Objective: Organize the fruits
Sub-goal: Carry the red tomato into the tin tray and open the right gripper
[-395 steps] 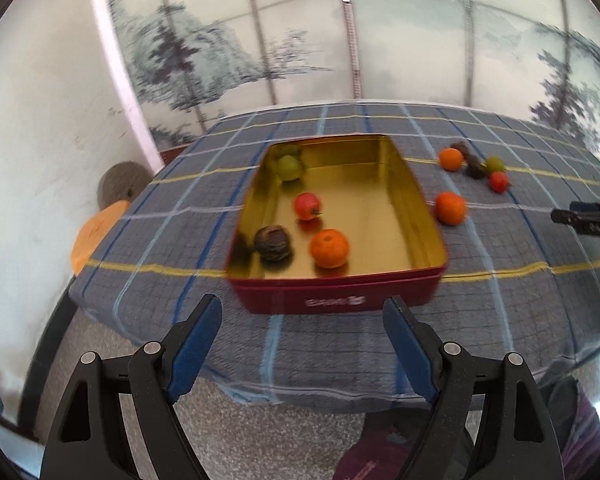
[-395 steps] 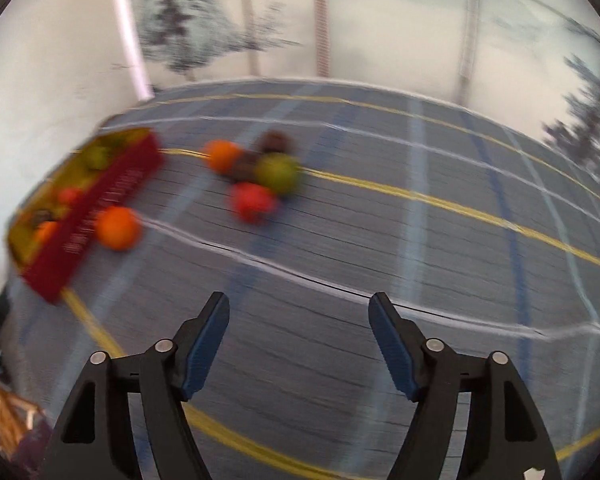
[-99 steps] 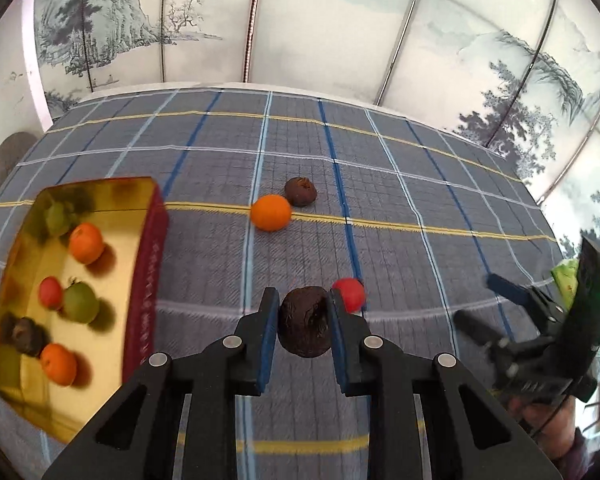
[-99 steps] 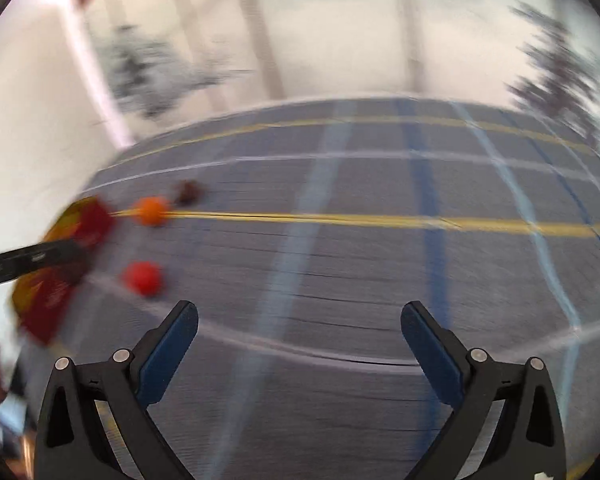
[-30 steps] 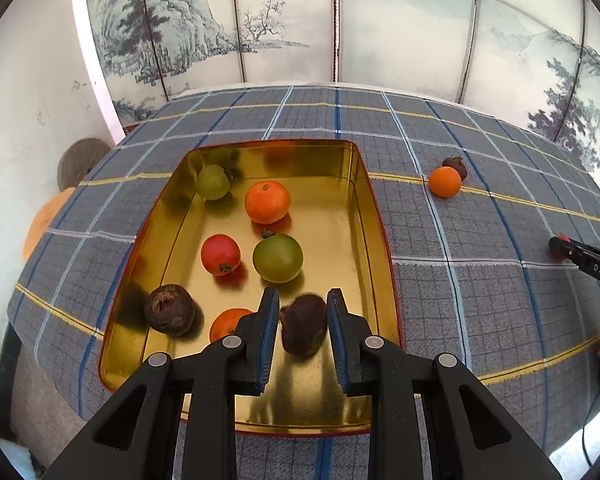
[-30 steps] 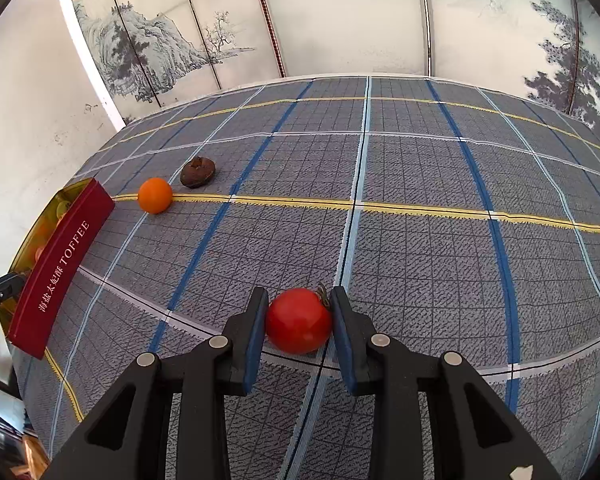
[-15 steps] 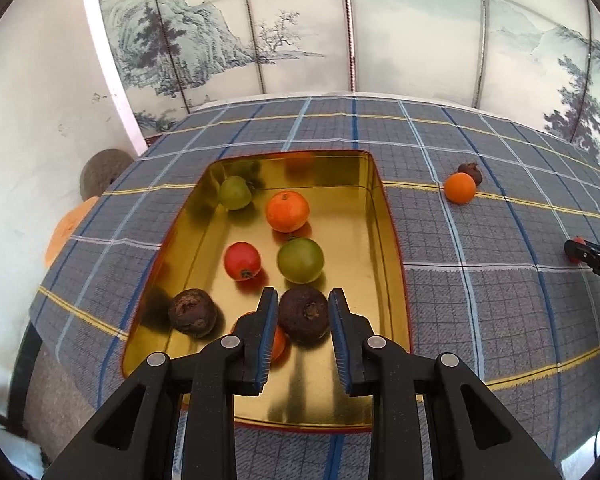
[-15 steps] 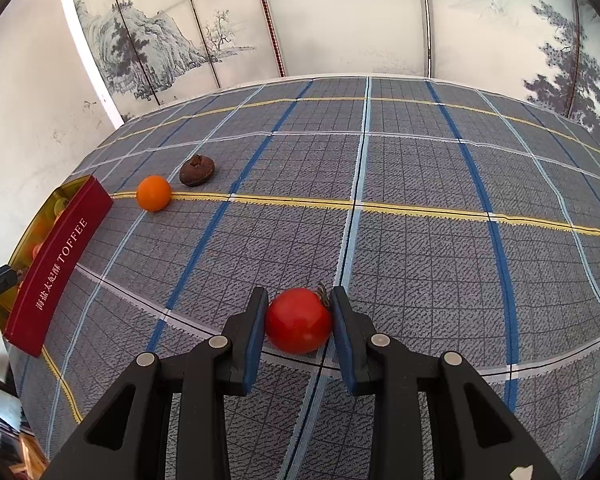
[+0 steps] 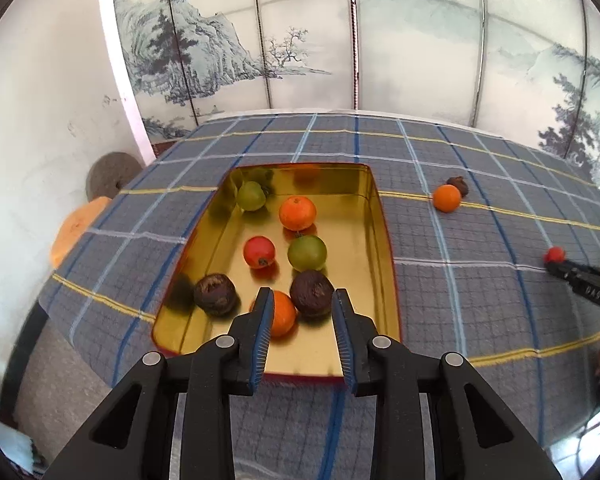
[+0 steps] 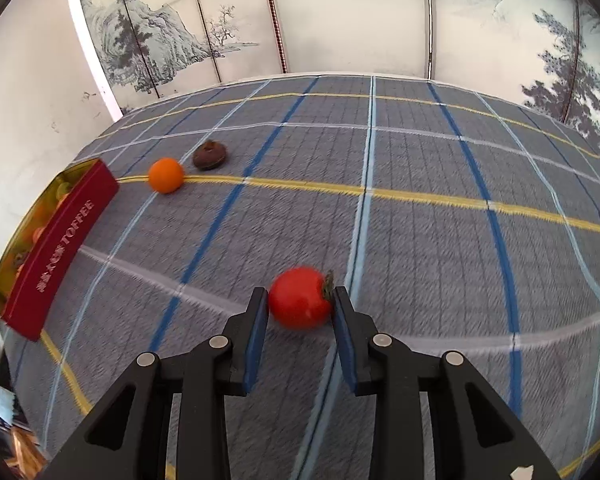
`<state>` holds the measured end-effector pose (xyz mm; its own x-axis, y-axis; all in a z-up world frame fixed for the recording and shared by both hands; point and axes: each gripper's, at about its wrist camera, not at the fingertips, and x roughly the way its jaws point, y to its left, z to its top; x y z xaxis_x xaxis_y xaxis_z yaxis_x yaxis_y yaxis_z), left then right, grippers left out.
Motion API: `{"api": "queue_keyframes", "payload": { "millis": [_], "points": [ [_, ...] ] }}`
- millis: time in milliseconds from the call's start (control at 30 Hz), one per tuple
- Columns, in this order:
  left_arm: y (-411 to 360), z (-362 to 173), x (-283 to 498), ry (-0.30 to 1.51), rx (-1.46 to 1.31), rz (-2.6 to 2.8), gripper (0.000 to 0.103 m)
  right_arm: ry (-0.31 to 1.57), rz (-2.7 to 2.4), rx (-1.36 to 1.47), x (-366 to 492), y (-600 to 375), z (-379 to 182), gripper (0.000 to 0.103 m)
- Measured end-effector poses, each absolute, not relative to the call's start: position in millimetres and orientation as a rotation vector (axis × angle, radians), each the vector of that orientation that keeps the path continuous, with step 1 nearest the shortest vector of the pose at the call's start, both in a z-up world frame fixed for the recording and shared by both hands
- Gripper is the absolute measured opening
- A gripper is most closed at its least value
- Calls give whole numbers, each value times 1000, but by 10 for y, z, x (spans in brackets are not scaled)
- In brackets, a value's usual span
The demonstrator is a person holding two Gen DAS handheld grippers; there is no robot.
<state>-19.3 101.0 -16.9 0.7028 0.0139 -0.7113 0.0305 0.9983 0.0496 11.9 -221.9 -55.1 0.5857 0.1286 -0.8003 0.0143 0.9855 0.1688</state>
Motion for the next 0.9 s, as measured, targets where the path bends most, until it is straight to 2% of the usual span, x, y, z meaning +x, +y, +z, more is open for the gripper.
{"api": "queue_keyframes", "payload": {
  "millis": [233, 567, 667, 700, 733, 800, 900],
  "points": [
    [1068, -158, -392, 780, 25, -33, 33, 913, 139, 231, -163, -2044, -466, 28],
    [1177, -87, -581, 762, 5, -52, 40, 859, 117, 157, -293, -1810, -226, 28],
    [1159, -77, -620, 751, 24, -63, 51, 861, 56, 103, -260, -1928, -209, 33],
    [1141, -77, -634, 745, 31, -66, 54, 881, 45, 91, -210, -1972, -247, 38],
    [1120, -77, -646, 740, 38, -67, 54, 892, 53, 99, -178, -2004, -279, 44],
    [1064, -82, -666, 737, 60, -76, 54, 913, 31, 89, -111, -2041, -356, 48],
    [981, -93, -685, 734, 88, -92, 55, 936, 22, 92, -36, -2088, -475, 48]
  ]
}}
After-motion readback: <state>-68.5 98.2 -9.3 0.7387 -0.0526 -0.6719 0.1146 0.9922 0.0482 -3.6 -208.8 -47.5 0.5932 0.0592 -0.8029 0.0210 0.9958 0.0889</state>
